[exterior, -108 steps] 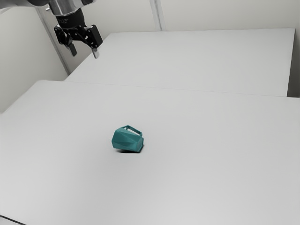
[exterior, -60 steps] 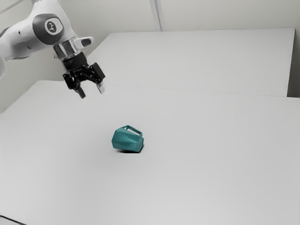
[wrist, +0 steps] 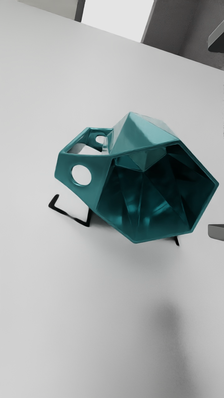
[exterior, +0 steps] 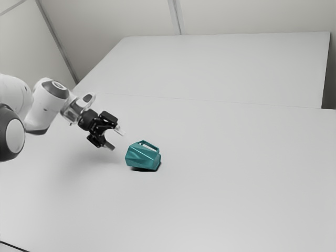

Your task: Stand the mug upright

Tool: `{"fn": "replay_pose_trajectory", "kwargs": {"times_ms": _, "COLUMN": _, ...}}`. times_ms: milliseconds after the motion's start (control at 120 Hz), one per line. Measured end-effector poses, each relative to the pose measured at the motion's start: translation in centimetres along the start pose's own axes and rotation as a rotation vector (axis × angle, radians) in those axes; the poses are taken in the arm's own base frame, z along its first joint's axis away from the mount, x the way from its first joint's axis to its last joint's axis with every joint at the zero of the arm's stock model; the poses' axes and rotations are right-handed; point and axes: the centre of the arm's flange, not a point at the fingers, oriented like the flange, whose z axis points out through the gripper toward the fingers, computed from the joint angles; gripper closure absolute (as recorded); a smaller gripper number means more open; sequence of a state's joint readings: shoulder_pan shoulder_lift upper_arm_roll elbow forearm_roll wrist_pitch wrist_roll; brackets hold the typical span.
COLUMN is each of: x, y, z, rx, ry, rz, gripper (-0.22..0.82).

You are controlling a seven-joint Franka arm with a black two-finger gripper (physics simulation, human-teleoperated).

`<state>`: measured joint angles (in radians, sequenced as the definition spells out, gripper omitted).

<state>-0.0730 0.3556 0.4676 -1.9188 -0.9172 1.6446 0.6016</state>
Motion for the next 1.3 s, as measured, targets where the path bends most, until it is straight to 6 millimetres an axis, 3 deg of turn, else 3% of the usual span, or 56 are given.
{"fn": "replay_pose_trajectory", "kwargs": {"times_ms": 108, "x": -0.1, "y": -0.7, "z": 1.0, "rx": -0.043, "ry": 0.005, "rz": 0.060, "gripper": 0.00}}
{"fn": "replay_pose_trajectory", "kwargs": {"times_ms": 492, "x": 0.6, "y": 1.0, "z": 1.2, "rx": -0.114, "ry": 0.074, "rz": 0.270, "gripper": 0.00}}
{"fn": "replay_pose_trajectory", "kwargs": {"times_ms": 808, "x": 0.2, "y": 1.8, "z": -0.5, "rx": -0.102, "ry": 0.094, "rz": 0.369, "gripper": 0.00}}
{"fn": "replay_pose_trajectory", "kwargs": {"times_ms": 1050, "x": 1.2, "y": -1.0, "z": 1.6, "rx": -0.104, "ry": 0.088, "rz": 0.338, "gripper": 0.00}}
{"fn": "replay_pose_trajectory", "kwargs": {"times_ms": 1300, "x": 1.9, "y": -1.1, "z": 3.4, "rx": -0.118, "ry": 0.092, "rz": 0.331, "gripper": 0.00}}
